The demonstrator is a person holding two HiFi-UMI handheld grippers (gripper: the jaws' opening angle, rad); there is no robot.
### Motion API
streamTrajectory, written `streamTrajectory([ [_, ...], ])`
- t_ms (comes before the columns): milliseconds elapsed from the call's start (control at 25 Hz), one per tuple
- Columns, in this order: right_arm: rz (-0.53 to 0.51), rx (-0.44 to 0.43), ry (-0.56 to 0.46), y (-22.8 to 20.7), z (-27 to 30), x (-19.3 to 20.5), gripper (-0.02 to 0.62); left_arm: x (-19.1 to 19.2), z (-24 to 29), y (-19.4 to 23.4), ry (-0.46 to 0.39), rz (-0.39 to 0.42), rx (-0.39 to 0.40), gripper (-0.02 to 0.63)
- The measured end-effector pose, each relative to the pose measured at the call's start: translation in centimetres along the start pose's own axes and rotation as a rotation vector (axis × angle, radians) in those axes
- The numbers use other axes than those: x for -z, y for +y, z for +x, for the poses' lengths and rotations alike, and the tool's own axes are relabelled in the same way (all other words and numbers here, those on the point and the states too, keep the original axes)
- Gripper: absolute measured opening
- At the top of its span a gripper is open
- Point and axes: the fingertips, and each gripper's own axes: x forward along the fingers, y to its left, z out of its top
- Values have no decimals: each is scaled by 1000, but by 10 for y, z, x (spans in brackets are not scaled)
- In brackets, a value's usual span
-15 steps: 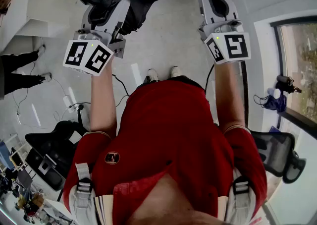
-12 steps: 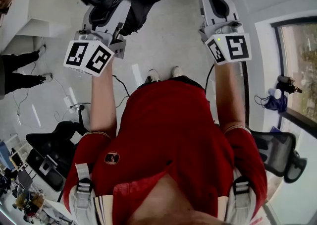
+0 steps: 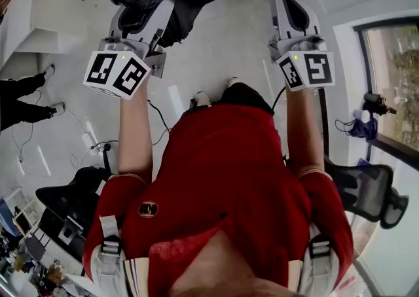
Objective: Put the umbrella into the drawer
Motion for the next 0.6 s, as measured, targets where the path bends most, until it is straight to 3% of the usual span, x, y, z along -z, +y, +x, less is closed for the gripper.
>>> streamTrajectory([
  [360, -24, 20, 15, -16, 39, 20, -2, 19, 24, 43, 38, -45, -11, 249],
  [600, -12, -3, -2, -83, 91, 46, -2, 41, 99, 67, 88, -32, -42, 249],
])
